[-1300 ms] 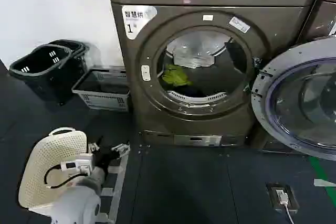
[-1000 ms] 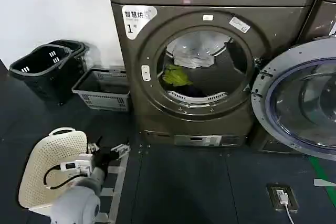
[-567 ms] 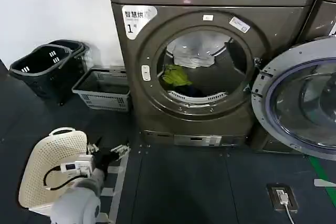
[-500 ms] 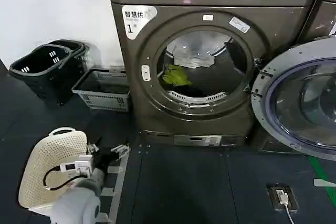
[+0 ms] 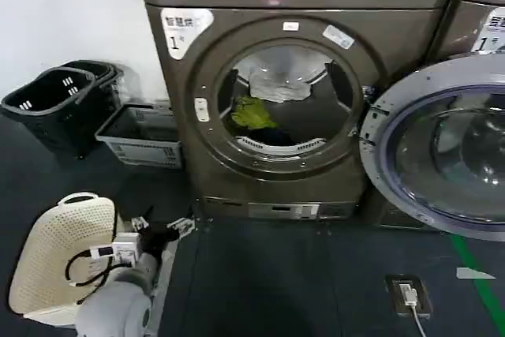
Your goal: Grasp the clothes from the dryer.
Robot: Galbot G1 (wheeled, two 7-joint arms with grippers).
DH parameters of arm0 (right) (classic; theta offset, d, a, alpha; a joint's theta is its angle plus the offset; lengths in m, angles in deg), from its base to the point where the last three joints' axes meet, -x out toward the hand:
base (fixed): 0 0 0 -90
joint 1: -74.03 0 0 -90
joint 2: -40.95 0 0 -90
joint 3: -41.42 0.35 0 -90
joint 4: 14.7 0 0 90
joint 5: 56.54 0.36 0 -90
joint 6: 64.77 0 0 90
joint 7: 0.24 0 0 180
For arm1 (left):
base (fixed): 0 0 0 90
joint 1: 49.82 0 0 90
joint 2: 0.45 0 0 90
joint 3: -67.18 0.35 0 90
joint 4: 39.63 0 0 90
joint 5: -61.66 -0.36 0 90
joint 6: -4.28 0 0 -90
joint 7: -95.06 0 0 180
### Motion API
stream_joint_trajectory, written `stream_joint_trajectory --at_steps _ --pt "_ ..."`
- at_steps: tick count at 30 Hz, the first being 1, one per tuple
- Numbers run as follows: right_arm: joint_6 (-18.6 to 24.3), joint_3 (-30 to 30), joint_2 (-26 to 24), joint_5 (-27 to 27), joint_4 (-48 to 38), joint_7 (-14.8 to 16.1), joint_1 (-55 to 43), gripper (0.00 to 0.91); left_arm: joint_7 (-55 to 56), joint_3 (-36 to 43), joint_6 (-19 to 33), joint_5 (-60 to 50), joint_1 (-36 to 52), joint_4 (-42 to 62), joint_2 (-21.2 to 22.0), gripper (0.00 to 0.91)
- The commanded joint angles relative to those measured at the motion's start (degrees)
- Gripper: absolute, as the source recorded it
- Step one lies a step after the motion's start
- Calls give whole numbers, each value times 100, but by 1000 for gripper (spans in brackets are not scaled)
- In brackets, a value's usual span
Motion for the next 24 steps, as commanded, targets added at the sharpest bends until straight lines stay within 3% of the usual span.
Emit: stream_joint_trajectory --at_steps 1,24 --pt "11 6 -2 4 -14 -15 -3 907 -11 -3 -281 14 -10 -10 -4 907" --pt "52 2 76 -14 -43 8 -27 907 -99 59 -281 -42 -11 31 8 907"
